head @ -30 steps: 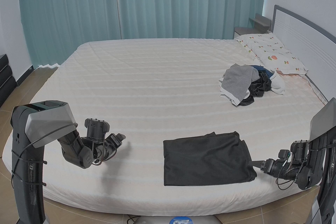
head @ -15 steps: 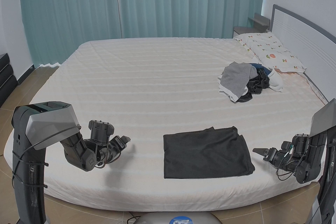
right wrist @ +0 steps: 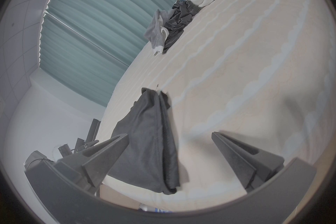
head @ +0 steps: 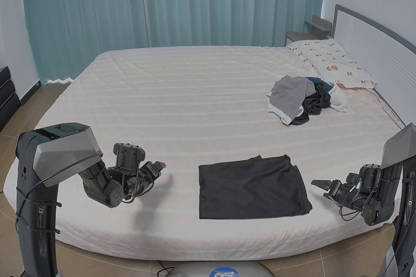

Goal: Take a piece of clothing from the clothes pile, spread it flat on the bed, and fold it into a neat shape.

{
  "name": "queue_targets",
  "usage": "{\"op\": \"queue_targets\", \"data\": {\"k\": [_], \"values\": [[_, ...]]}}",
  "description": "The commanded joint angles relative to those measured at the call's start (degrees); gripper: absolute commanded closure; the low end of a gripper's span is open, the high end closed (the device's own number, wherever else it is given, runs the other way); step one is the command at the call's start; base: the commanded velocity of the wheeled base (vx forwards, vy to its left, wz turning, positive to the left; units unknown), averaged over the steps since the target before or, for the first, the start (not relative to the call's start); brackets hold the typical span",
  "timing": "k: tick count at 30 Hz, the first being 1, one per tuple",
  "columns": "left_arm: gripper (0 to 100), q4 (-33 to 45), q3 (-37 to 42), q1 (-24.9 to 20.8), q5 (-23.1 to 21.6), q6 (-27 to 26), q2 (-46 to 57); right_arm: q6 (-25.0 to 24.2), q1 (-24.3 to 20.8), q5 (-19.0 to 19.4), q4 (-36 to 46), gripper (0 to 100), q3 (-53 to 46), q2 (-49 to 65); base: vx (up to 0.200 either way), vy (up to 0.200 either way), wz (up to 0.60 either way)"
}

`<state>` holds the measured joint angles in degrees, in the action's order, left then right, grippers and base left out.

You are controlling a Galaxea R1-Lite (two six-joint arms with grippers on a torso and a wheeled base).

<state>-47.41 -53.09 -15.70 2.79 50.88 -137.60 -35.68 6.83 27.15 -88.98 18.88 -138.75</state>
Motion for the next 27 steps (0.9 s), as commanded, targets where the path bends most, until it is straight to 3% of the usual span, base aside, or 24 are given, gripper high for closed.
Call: {"op": "queue_targets", "data": {"k": [1,13,21,27], "values": [[0,-0.1,-1.0,-0.6,0.0,0.0,0.0,0.0,0.0,0.0,0.0,0,0.5,-0.7,0.000,-0.200,0.00],[0,0.0,-3.4,-1.2,0.0,-0.2,-0.1,-0.1,-0.1,0.0,0.0,0,0.8,-1.2,0.000,-0.200,0.00],[0,-0.2,-5.1,-1.3,0.0,-0.9,-2.0,-0.1,-0.1,0.0,-0.1,0,1.4,-1.7,0.000,0.000,0.00],[0,-0.7,-4.6,-1.3,0.1,-4.5,-3.0,-0.1,-0.2,0.0,0.0,0,1.7,-1.9,0.000,0.000,0.00]]}}
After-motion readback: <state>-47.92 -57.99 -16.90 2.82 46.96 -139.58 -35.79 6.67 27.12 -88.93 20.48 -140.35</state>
